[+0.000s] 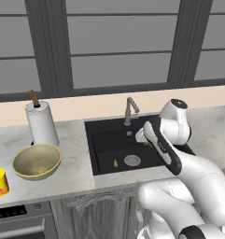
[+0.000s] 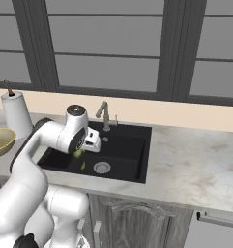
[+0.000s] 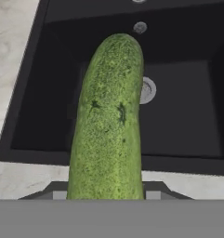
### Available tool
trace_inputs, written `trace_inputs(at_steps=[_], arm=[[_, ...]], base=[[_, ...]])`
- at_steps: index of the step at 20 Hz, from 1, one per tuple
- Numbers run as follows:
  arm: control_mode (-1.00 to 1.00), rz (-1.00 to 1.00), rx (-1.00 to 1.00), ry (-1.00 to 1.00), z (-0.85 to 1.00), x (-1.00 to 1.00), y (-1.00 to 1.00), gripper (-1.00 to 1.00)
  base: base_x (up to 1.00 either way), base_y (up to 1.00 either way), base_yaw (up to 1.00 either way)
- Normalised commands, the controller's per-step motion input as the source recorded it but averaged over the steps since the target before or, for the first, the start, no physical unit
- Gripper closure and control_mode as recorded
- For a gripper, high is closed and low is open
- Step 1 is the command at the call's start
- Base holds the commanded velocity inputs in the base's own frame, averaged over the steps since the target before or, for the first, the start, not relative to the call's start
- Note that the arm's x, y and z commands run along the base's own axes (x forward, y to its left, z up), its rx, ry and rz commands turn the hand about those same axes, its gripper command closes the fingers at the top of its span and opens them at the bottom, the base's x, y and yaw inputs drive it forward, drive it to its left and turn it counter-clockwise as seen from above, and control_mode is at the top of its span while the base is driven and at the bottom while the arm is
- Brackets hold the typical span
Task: Remove the lemon wedge and cucumber from the sink. Then move the bowl and cup from the counter to the sink for washing.
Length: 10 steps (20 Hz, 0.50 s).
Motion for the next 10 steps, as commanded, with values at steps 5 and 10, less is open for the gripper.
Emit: trace_inputs(at_steps=[5,10], arm=[[-1.00,0.00,-0.08,0.06,0.14,-0.31,-0.32,1.00],[-1.00,-0.05,-0.07,0.12,0.09,-0.18,-0.44,1.00]], base=[[0.00,0.00,0.00],[0.00,0.00,0.00]])
